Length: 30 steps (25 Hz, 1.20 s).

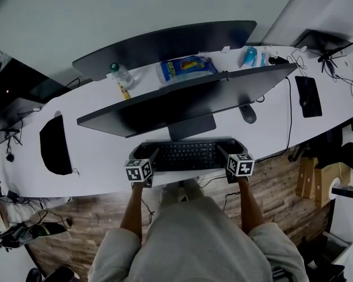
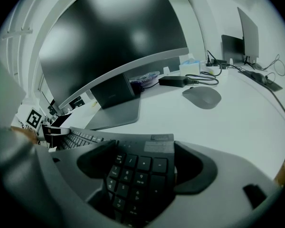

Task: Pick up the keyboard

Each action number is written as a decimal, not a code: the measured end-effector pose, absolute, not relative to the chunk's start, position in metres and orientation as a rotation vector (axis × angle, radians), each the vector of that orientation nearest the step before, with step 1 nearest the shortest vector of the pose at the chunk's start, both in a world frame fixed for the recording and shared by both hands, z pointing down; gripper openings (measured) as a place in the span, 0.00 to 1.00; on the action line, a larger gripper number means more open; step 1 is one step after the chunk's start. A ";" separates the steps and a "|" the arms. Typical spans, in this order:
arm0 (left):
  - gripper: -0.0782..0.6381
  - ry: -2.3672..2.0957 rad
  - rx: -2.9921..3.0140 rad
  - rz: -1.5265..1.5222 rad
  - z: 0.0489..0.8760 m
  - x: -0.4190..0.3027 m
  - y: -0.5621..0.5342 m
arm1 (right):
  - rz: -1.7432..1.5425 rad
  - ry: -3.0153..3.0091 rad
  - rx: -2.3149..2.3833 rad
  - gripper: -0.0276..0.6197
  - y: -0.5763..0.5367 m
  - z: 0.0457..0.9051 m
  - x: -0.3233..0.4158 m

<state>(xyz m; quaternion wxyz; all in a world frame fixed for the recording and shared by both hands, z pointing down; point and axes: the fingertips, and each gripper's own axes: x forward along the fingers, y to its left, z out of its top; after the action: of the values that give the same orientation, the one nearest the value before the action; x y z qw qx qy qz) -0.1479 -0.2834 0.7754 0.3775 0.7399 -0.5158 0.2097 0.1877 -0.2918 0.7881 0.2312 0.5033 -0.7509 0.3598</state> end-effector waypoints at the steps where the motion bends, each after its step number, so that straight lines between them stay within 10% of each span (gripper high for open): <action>1: 0.57 -1.321 1.888 0.524 0.775 -0.148 -0.284 | 0.991 -2.062 1.384 0.63 -0.292 0.788 0.188; 30: 0.57 -1.347 1.959 0.454 0.743 -0.140 -0.287 | 0.893 -2.106 1.468 0.63 -0.287 0.749 0.197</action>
<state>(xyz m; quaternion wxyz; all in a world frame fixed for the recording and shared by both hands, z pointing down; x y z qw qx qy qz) -0.1395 -0.2872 0.7434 0.3527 0.7574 -0.5206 0.1756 0.1968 -0.2871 0.7488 0.2102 0.5279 -0.7576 0.3213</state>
